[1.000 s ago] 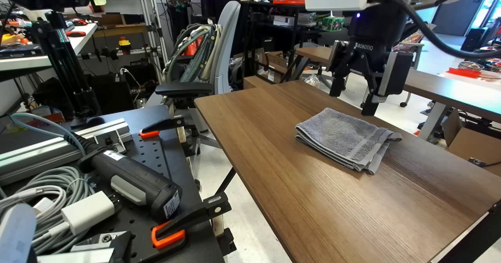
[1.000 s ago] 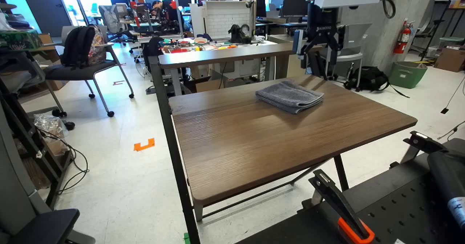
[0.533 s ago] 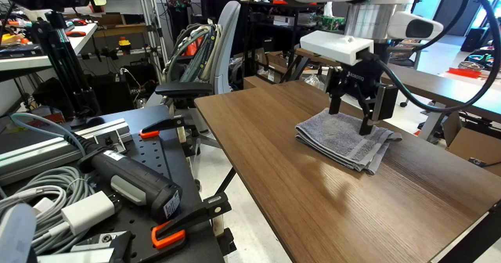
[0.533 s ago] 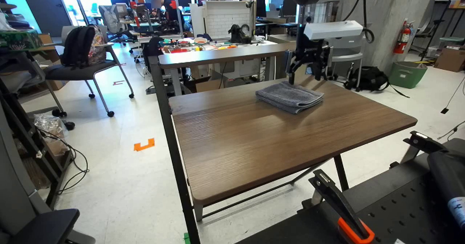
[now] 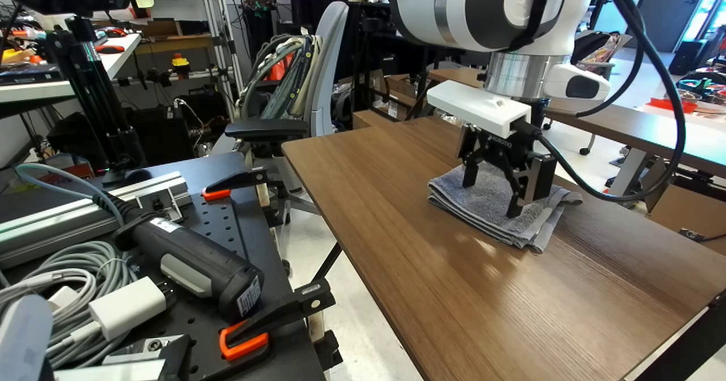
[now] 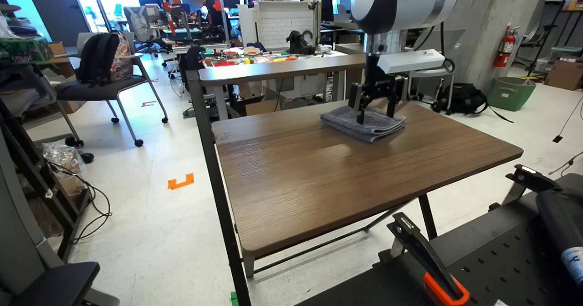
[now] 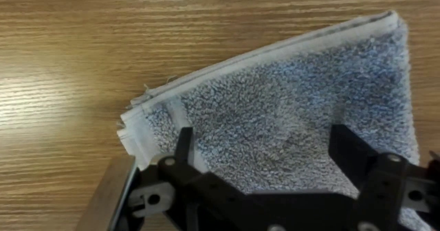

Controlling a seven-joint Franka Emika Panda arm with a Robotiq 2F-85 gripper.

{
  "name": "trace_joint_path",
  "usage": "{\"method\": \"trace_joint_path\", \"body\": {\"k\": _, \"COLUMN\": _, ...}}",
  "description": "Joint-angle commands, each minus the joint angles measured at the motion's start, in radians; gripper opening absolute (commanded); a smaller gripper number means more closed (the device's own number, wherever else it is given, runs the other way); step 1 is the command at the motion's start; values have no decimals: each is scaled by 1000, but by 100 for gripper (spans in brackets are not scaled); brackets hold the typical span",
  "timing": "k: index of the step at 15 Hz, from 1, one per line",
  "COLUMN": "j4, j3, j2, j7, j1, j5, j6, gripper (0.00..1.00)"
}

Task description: Move the towel to the left

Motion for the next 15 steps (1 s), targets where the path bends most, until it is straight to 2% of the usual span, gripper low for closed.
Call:
{"method": "trace_joint_path", "body": {"k": 1, "j4": 41, "j3": 29, "j2": 51, "j7": -66, "j1": -9, "j5": 6, "j6": -4, "gripper": 100}}
{"method": "trace_joint_path", "body": {"k": 8, "j4": 22, "j3": 52, "j2": 75, "j7": -135, "j1": 28, "j5": -22, "j6": -26, "gripper": 100}}
{"method": "trace_joint_path", "body": {"k": 15, "j4": 43, "j3": 50, "j2": 119, "j7": -119, "j1": 131, "j5": -87, "j6": -60, "gripper": 100}}
